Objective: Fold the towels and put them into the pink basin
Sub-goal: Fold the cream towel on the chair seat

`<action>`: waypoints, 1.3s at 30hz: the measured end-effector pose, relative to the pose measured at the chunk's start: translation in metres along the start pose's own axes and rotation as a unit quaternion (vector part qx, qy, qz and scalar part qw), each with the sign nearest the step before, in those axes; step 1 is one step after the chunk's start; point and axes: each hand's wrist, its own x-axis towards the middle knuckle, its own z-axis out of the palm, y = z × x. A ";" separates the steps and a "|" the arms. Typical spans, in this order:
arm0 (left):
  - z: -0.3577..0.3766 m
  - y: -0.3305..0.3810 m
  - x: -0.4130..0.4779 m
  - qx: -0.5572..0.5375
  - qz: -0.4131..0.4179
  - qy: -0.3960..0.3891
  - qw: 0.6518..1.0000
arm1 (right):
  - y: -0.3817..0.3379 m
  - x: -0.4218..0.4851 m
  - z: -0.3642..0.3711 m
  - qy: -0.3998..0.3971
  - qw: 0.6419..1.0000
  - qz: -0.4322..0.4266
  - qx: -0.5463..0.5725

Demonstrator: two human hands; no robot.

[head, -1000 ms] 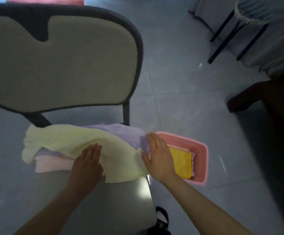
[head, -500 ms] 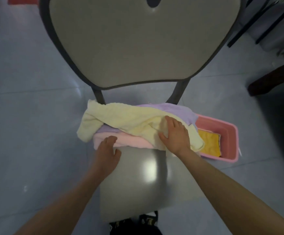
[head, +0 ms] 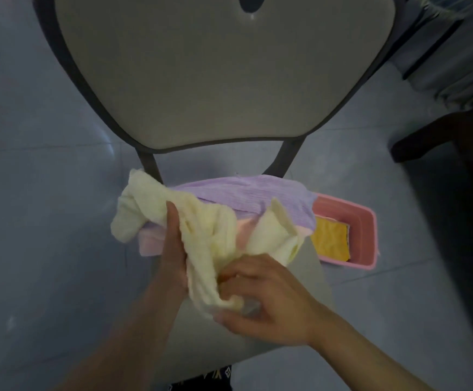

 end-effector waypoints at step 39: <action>0.023 0.190 -0.146 0.130 0.157 -0.019 0.979 | -0.048 0.056 -0.215 0.314 0.781 0.270 0.467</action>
